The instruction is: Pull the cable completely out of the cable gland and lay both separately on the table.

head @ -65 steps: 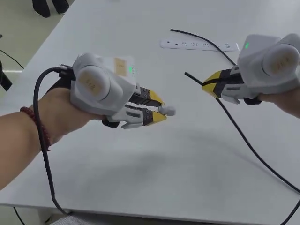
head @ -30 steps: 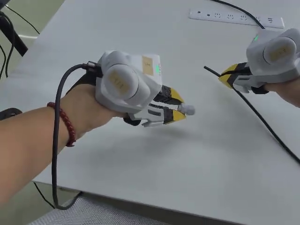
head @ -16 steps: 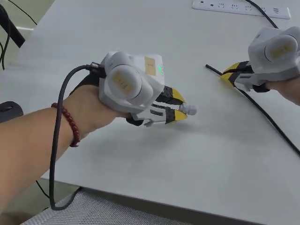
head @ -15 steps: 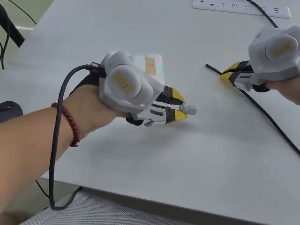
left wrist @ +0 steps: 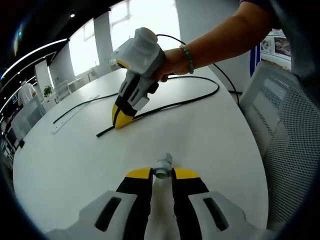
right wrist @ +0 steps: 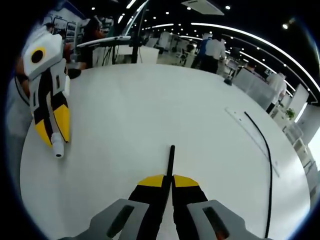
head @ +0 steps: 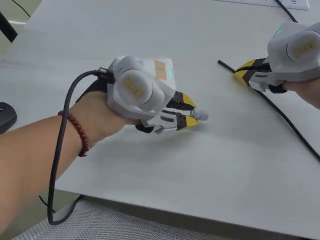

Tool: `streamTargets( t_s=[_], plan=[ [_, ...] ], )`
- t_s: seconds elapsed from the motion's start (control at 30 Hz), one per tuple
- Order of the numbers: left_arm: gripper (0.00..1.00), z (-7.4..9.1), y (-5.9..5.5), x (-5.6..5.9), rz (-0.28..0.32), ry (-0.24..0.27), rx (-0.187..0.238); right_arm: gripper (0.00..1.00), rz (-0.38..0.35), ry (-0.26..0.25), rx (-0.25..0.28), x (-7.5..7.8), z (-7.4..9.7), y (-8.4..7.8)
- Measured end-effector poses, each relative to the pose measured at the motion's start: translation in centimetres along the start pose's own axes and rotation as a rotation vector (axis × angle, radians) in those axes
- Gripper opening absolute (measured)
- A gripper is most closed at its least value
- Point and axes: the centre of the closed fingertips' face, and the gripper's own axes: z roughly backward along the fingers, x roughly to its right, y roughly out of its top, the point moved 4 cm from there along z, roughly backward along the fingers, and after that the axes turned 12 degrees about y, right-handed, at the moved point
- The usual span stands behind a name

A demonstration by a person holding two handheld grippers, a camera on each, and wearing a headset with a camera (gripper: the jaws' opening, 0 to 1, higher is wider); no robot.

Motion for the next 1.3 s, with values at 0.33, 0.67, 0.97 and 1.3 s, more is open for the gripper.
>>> streamTargets(
  t_s=[0.33, 0.67, 0.97, 1.3],
  plan=[
    [0.16, -0.5, -0.5, -0.2, 0.024, 0.003, -0.011, 0.00, -0.004, -0.001, 0.006, 0.1, -0.1, 0.1],
    [0.16, -0.6, -1.3, -0.2, 0.077, -0.001, -0.030, 0.01, -0.020, -0.007, 0.017, 0.4, -0.3, 0.1],
    [0.20, -0.5, -1.4, -0.4, 0.140, 0.008, -0.026, 0.03, -0.054, -0.004, 0.031, 0.9, -0.4, -0.1],
    [0.33, -0.5, -1.3, -0.6, 0.176, 0.014, -0.011, 0.16, -0.092, -0.015, 0.055, 1.1, -0.3, -0.3]
  ],
)
